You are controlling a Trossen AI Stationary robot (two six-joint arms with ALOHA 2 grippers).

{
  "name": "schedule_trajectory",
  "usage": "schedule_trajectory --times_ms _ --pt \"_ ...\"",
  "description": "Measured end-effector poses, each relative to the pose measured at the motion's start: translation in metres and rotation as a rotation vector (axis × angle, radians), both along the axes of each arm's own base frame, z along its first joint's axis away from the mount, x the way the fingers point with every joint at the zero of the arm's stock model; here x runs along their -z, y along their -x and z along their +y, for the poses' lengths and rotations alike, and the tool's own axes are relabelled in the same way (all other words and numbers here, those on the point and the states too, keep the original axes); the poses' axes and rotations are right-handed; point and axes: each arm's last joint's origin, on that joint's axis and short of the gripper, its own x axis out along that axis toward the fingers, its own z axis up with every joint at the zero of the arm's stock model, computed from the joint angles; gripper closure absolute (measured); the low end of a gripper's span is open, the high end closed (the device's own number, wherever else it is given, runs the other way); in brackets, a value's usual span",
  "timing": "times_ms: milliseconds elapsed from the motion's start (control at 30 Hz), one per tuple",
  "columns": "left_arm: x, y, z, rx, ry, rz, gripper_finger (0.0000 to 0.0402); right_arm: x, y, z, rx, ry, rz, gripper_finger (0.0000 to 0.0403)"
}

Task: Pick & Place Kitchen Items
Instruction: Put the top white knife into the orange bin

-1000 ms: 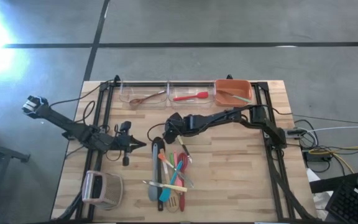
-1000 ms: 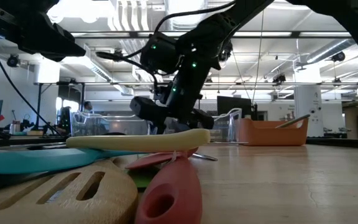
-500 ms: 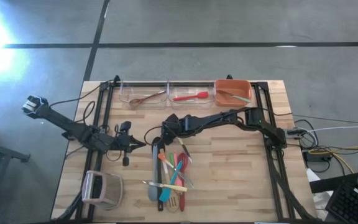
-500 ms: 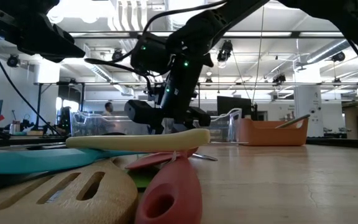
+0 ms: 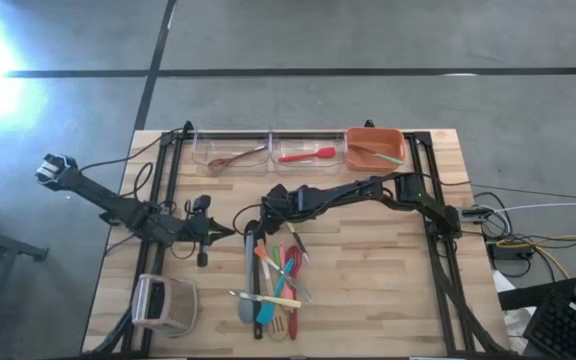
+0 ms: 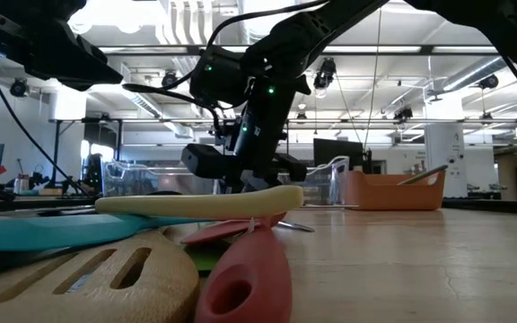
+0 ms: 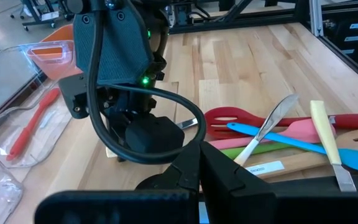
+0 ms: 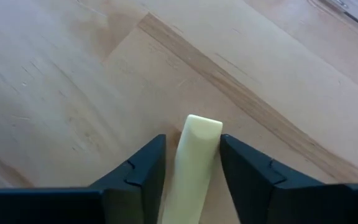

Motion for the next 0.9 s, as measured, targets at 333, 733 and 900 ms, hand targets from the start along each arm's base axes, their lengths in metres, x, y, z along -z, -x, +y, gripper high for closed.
schedule_trajectory --times_ms 333,733,900 --pt "0.000 0.000 0.000 0.000 -0.001 0.001 0.0390 0.000 0.000 -0.001 -0.032 0.008 0.015 0.0337" --pt "0.000 0.000 0.000 0.000 -0.001 0.001 0.0390 -0.003 -0.001 -0.001 -0.074 -0.013 0.023 0.0337" --pt "0.000 0.000 0.000 0.002 -0.001 0.002 0.0390 -0.011 -0.004 -0.001 -0.104 -0.019 0.043 0.0337"
